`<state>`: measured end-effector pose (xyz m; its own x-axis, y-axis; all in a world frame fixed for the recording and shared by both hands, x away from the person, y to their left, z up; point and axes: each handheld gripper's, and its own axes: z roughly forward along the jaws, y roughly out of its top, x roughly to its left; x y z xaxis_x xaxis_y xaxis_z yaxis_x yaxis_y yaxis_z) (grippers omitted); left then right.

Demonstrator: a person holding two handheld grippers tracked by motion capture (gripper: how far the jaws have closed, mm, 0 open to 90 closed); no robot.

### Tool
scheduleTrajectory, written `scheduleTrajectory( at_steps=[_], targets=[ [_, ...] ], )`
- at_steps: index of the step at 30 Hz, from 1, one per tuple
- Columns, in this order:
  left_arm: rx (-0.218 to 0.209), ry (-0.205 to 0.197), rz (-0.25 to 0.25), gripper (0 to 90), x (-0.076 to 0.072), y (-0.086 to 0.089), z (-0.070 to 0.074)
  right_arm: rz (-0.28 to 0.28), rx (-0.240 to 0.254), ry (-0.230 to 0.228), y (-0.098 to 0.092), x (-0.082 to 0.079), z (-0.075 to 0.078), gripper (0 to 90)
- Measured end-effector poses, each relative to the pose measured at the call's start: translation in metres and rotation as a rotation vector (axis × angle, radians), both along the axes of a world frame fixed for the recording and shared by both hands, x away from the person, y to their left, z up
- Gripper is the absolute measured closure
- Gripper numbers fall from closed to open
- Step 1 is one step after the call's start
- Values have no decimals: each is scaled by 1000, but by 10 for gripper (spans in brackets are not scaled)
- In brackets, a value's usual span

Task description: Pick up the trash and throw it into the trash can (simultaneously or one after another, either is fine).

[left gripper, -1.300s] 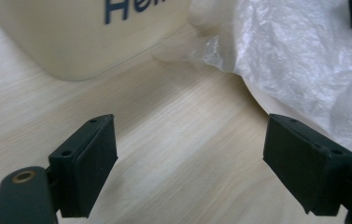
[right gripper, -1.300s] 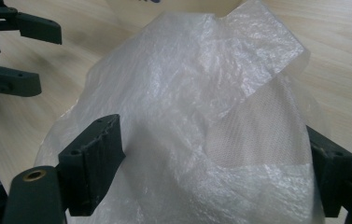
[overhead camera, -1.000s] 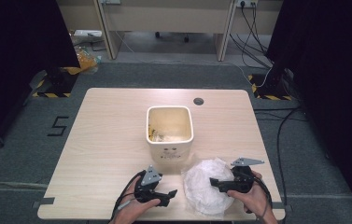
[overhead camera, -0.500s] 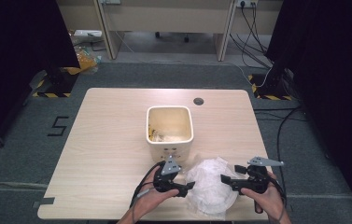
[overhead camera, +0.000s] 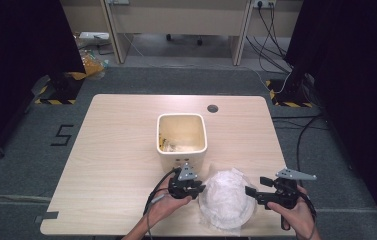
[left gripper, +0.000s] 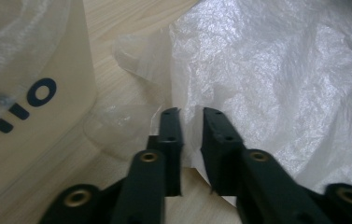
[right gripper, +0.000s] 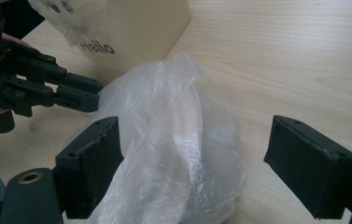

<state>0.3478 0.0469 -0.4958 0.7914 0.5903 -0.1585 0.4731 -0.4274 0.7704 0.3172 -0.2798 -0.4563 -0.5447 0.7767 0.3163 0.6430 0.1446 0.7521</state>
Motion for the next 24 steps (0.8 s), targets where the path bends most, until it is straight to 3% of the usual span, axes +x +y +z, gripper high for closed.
scheduleTrajectory(
  at_steps=[3,8,16,19,24],
  targets=[
    [6,-29,-7,892,-1,-1,3,-8,5,2,-1,0,1,185],
    [11,-72,-33,897,-6,-5,18,-22,15,-6,-8,0,2,188],
    [-3,-87,-74,897,-8,-12,43,-79,36,-11,-26,1,6,191],
    [-24,-86,-101,897,-8,-14,57,-96,46,-34,-34,-2,13,195],
    [-19,-103,-122,897,-5,-15,80,-125,62,-52,-45,-4,19,195]
  ],
)
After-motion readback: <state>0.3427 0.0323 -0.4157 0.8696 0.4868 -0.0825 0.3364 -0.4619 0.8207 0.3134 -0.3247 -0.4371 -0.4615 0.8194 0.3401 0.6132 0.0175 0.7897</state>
